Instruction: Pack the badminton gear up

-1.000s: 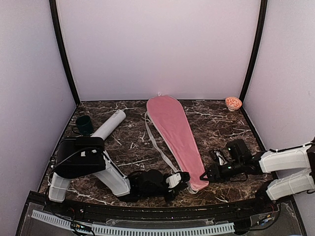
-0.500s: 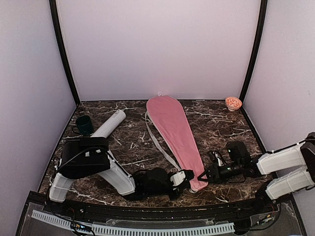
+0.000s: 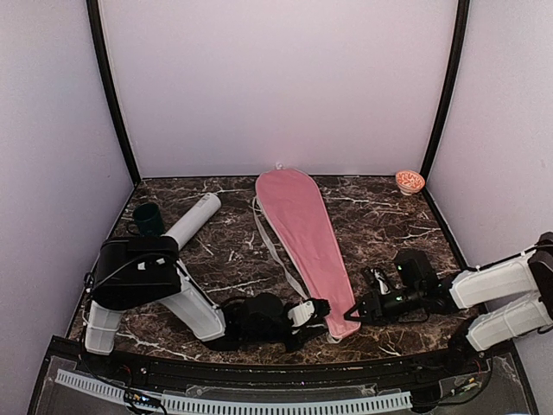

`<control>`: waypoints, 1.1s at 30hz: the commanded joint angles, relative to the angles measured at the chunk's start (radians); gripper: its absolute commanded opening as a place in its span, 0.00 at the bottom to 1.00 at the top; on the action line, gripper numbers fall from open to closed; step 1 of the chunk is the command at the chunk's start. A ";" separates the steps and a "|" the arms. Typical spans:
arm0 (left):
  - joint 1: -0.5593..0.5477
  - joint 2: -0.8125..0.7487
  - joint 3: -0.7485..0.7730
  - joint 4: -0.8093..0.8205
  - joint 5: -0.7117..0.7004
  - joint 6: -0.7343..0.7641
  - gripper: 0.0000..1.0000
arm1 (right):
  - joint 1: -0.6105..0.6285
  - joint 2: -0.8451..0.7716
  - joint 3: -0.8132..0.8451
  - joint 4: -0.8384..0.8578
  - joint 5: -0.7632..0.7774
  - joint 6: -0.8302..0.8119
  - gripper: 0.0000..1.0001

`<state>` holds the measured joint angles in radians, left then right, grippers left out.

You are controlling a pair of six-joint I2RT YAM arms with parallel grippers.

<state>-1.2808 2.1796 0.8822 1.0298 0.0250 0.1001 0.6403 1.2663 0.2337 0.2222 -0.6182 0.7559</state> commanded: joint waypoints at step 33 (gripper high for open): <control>0.419 -0.992 -0.509 -0.571 -0.057 -0.592 0.50 | 0.229 0.627 1.139 -0.614 0.508 -0.436 0.58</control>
<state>-0.8886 1.2438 0.4026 0.5419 -0.0334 -0.4561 0.8352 1.7943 1.2617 -0.3649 -0.1413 0.3618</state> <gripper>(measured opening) 0.498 0.579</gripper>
